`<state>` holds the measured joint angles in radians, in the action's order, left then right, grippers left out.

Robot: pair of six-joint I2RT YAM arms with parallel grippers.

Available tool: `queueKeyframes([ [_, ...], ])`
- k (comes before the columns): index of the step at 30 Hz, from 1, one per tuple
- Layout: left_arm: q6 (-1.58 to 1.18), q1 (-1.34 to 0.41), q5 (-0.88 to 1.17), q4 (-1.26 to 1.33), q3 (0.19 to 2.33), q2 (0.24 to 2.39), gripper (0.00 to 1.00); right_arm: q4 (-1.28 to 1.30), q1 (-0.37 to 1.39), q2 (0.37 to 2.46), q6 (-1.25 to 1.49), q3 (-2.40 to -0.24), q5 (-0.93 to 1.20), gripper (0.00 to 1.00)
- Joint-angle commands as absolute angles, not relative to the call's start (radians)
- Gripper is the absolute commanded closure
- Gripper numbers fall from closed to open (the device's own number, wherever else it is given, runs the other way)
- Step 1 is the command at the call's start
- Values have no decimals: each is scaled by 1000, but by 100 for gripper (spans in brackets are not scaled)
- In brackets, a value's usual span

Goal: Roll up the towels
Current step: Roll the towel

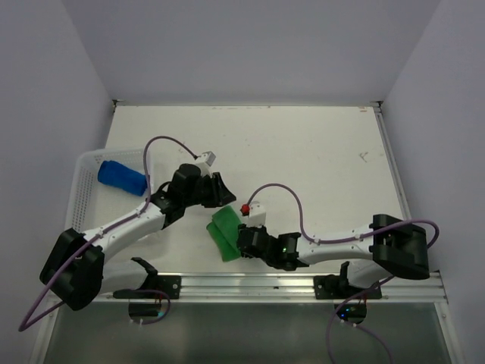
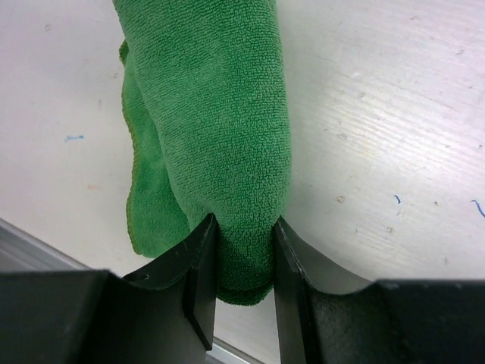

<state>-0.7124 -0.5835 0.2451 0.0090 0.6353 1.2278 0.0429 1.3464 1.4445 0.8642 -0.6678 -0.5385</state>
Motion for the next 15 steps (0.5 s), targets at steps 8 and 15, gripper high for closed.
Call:
queueKeyframes([
  [8,-706,-580,337,74,628,1201,59,481,1471,1687,982,-934,-917,85],
  [15,-729,-584,373,115,581,1183,60,797,1566,1886,1084,-1193,-1072,84],
])
